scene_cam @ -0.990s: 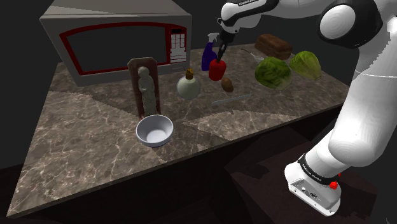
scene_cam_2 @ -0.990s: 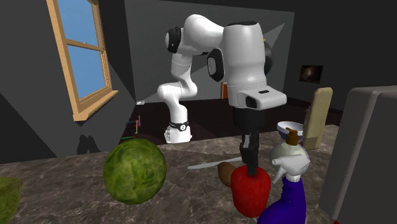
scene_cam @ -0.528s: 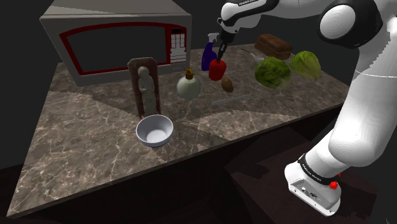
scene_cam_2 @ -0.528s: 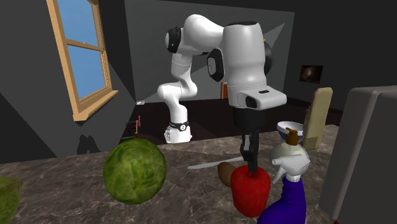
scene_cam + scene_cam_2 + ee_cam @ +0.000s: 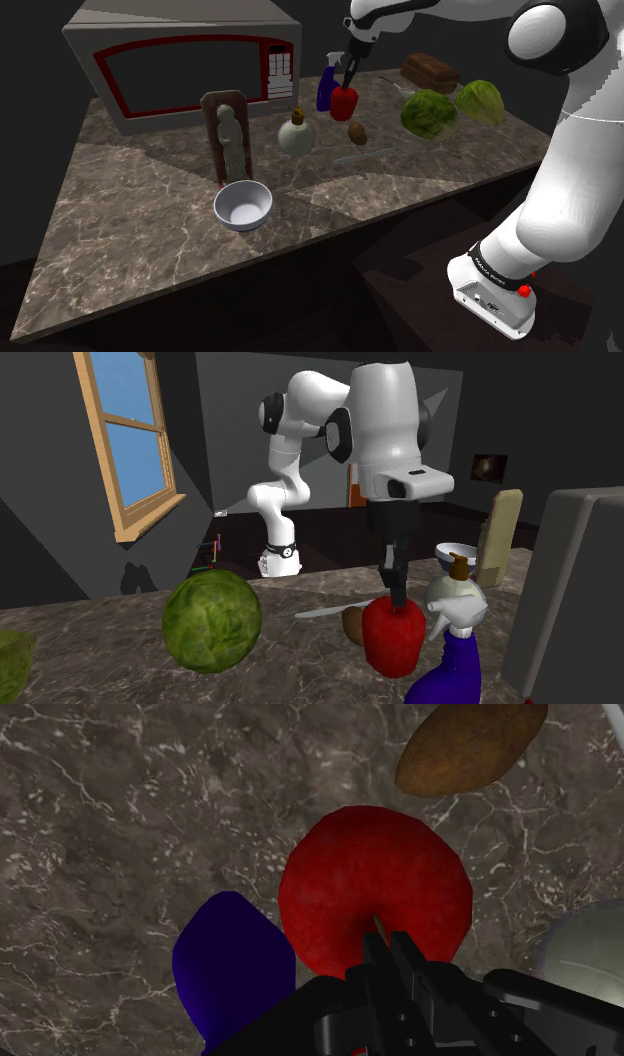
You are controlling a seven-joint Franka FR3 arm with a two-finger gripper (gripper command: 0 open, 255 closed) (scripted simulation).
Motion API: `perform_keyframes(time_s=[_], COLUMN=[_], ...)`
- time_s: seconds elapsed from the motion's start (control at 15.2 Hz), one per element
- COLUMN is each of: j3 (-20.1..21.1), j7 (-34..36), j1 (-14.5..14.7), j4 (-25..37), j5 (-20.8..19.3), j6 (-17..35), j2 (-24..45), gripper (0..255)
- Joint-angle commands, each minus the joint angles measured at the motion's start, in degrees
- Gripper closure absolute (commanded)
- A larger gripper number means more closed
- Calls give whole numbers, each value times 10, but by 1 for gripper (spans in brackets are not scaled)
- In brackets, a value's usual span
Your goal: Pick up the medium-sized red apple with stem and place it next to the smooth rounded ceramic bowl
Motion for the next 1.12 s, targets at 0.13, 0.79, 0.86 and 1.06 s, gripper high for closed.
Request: perform_keyframes(time_s=[0.13, 0.79, 0.86, 1.06], j3=[-1, -3, -3, -4], j7=[6, 16, 17, 20], j1=[0, -2, -3, -4], j4=[24, 92, 100, 126], j5=[-3, -9, -9, -10], j6=[-30, -103, -111, -135], j2=[-6, -12, -12, -10], gripper=[255, 255, 255, 255])
